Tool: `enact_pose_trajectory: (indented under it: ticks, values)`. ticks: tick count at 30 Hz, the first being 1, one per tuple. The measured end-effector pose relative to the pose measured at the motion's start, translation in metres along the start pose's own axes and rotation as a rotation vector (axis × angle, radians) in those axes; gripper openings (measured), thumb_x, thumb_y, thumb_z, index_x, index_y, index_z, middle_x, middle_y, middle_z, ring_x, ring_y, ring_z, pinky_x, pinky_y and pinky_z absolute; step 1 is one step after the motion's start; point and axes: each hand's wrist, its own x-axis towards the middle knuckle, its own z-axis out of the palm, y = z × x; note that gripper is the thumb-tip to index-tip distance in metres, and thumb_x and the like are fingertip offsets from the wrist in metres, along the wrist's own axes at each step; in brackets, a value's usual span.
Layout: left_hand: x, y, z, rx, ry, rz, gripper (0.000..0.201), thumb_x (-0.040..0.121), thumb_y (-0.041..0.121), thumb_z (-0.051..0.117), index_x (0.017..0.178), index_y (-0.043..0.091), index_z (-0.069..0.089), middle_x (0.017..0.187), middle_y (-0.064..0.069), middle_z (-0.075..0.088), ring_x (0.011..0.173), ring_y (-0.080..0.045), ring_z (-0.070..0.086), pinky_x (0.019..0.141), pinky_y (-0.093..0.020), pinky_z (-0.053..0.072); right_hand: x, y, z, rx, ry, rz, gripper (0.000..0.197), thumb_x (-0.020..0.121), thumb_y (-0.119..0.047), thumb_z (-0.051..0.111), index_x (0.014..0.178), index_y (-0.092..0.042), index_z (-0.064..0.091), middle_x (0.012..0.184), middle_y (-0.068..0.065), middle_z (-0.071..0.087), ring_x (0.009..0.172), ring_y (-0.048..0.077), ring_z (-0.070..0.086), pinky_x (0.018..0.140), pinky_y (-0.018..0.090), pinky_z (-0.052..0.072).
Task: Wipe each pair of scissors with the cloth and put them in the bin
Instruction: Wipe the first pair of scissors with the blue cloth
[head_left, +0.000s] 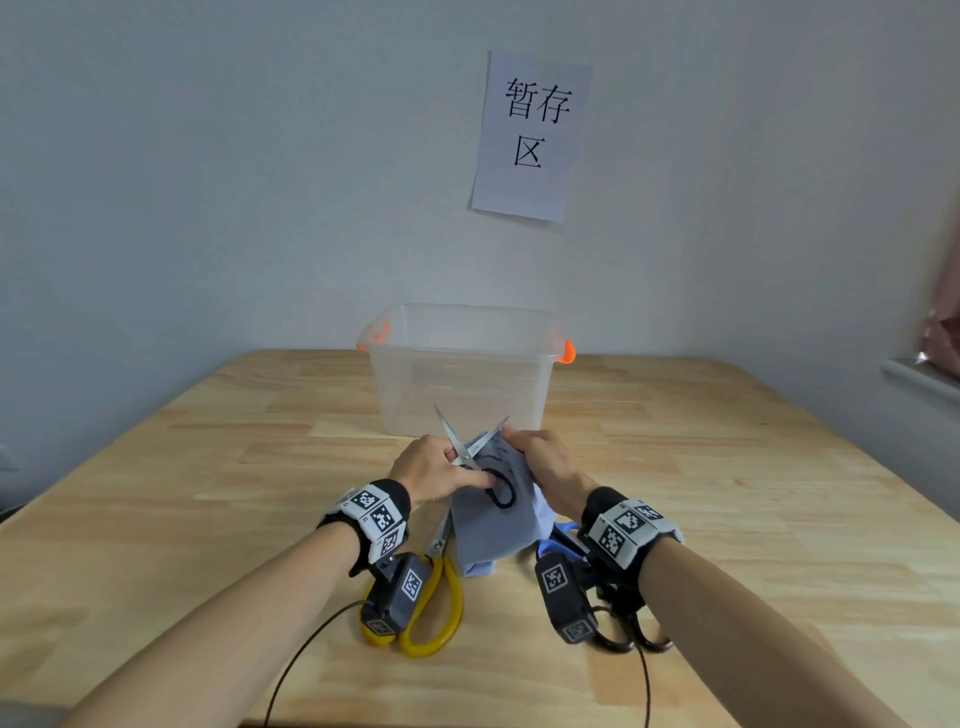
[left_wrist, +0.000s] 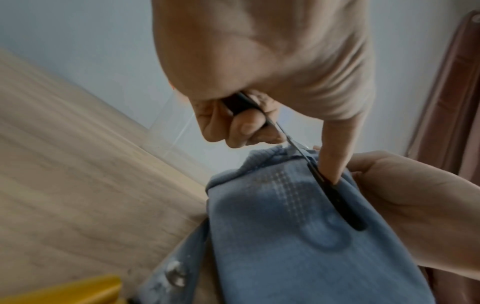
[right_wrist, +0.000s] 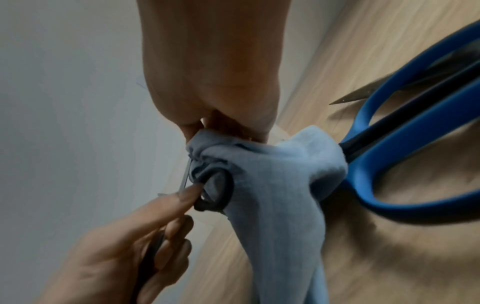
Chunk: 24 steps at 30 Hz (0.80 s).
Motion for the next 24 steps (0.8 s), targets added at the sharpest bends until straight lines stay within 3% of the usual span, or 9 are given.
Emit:
enact_pose_trajectory:
  ticks: [2, 5, 9, 11, 13, 17, 19, 21, 24]
  values:
    - [-0.001, -0.003, 0.000, 0.024, 0.044, -0.008, 0.063, 0.060, 0.046, 0.091, 0.046, 0.024, 0.034, 0.050, 0.010, 0.032, 0.053, -0.015, 0.032, 0.057, -0.031, 0.023, 0.000, 0.000, -0.003, -0.059, 0.008, 0.015, 0.038, 0.104, -0.026, 0.049, 0.101, 0.006, 0.070, 0.097, 0.020, 0.074, 0.095, 0.034, 0.070, 0.085, 0.039, 0.057]
    - [0.000, -0.005, 0.001, 0.060, 0.107, -0.018, 0.064, 0.056, 0.058, 0.088, 0.058, 0.023, 0.033, 0.059, 0.005, 0.036, 0.057, -0.016, 0.036, 0.059, -0.031, 0.027, 0.000, 0.004, -0.009, 0.010, -0.154, 0.030, 0.053, 0.108, -0.032, 0.035, 0.109, 0.010, 0.068, 0.107, 0.023, 0.072, 0.104, 0.034, 0.069, 0.095, 0.039, 0.054]
    - [-0.004, 0.005, -0.004, 0.156, 0.130, -0.025, 0.062, 0.062, 0.062, 0.085, 0.059, 0.021, 0.039, 0.057, 0.007, 0.039, 0.054, -0.016, 0.039, 0.053, -0.031, 0.026, -0.007, 0.000, -0.014, 0.041, -0.354, 0.004, 0.032, 0.102, -0.015, 0.052, 0.109, 0.013, 0.065, 0.108, 0.025, 0.069, 0.105, 0.032, 0.067, 0.101, 0.041, 0.051]
    - [-0.005, 0.007, -0.006, 0.184, 0.127, -0.027, 0.056, 0.064, 0.060, 0.084, 0.061, 0.020, 0.045, 0.058, 0.007, 0.042, 0.055, -0.015, 0.042, 0.052, -0.031, 0.027, -0.003, 0.002, -0.017, -0.024, -0.260, 0.022, 0.020, 0.091, -0.004, 0.065, 0.105, 0.010, 0.064, 0.102, 0.023, 0.070, 0.098, 0.032, 0.070, 0.098, 0.047, 0.053]
    - [-0.004, 0.007, -0.007, 0.202, 0.122, -0.033, 0.053, 0.064, 0.060, 0.083, 0.067, 0.017, 0.053, 0.061, 0.007, 0.045, 0.057, -0.016, 0.045, 0.053, -0.030, 0.029, 0.002, 0.005, -0.018, -0.120, -0.096, 0.067, 0.029, 0.081, -0.008, 0.076, 0.099, 0.011, 0.063, 0.097, 0.025, 0.071, 0.092, 0.035, 0.071, 0.094, 0.055, 0.054]
    - [-0.006, 0.009, -0.007, 0.214, 0.145, -0.019, 0.054, 0.066, 0.058, 0.083, 0.067, 0.018, 0.046, 0.064, 0.006, 0.043, 0.059, -0.016, 0.043, 0.054, -0.030, 0.028, -0.004, 0.002, -0.018, -0.214, 0.050, 0.137, 0.025, 0.088, -0.015, 0.075, 0.072, 0.002, 0.067, 0.076, 0.016, 0.069, 0.068, 0.026, 0.066, 0.068, 0.035, 0.056]
    - [-0.007, 0.012, -0.008, 0.230, 0.155, -0.006, 0.054, 0.068, 0.056, 0.082, 0.068, 0.019, 0.044, 0.067, 0.006, 0.043, 0.061, -0.016, 0.043, 0.055, -0.030, 0.029, -0.005, 0.001, -0.019, -0.321, 0.093, 0.152, 0.027, 0.089, -0.022, 0.075, 0.077, 0.002, 0.069, 0.074, 0.012, 0.067, 0.068, 0.024, 0.063, 0.063, 0.029, 0.049]
    - [-0.009, 0.016, -0.010, 0.241, 0.157, -0.005, 0.052, 0.069, 0.054, 0.081, 0.069, 0.018, 0.043, 0.069, 0.005, 0.046, 0.064, -0.016, 0.045, 0.055, -0.030, 0.031, -0.004, 0.002, -0.021, -0.413, 0.100, 0.134, 0.036, 0.090, -0.032, 0.073, 0.088, 0.004, 0.071, 0.078, 0.012, 0.067, 0.073, 0.024, 0.063, 0.066, 0.030, 0.048]
    - [-0.012, 0.019, -0.013, 0.230, 0.160, 0.003, 0.051, 0.071, 0.052, 0.081, 0.068, 0.018, 0.042, 0.070, 0.004, 0.048, 0.064, -0.017, 0.045, 0.056, -0.030, 0.031, -0.009, -0.006, -0.020, -0.454, 0.123, 0.123, 0.041, 0.092, -0.039, 0.068, 0.079, 0.000, 0.065, 0.067, 0.007, 0.060, 0.061, 0.019, 0.056, 0.055, 0.026, 0.043]
